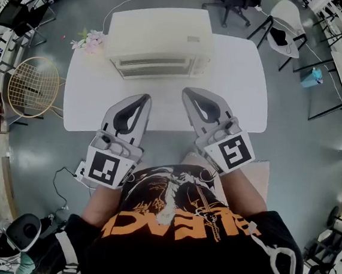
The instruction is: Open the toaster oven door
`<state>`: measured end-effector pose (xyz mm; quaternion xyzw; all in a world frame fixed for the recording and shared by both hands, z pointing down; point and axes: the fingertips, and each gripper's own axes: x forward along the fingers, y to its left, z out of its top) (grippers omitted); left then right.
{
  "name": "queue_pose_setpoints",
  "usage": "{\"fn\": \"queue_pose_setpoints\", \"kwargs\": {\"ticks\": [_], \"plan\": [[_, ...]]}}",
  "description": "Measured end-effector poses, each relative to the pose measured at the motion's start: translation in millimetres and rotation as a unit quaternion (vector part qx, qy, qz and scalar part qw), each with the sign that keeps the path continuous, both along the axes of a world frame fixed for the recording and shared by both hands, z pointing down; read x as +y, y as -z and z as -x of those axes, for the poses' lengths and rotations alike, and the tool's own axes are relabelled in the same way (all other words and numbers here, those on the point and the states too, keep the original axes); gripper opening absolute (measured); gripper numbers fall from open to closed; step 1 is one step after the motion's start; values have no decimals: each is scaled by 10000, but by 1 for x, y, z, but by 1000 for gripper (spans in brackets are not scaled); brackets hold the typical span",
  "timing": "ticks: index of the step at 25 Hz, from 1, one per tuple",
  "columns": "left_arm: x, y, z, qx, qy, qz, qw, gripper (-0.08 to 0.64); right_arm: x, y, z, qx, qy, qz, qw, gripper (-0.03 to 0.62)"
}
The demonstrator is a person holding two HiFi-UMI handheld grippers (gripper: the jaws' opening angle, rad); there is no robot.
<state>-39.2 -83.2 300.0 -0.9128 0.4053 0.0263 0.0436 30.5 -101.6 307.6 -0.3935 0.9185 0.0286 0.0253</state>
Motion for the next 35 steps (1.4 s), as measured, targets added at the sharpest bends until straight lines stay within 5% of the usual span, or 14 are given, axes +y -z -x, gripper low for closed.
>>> {"fn": "queue_pose_setpoints", "kwargs": {"ticks": [14, 35], "plan": [[5, -6, 12, 9, 55, 99, 9999, 20, 0, -7, 10, 2, 38, 66, 10000, 14], [-3, -9, 36, 206, 356, 156, 9990, 20, -109, -130, -22, 703, -624, 1284, 9873, 63]]}}
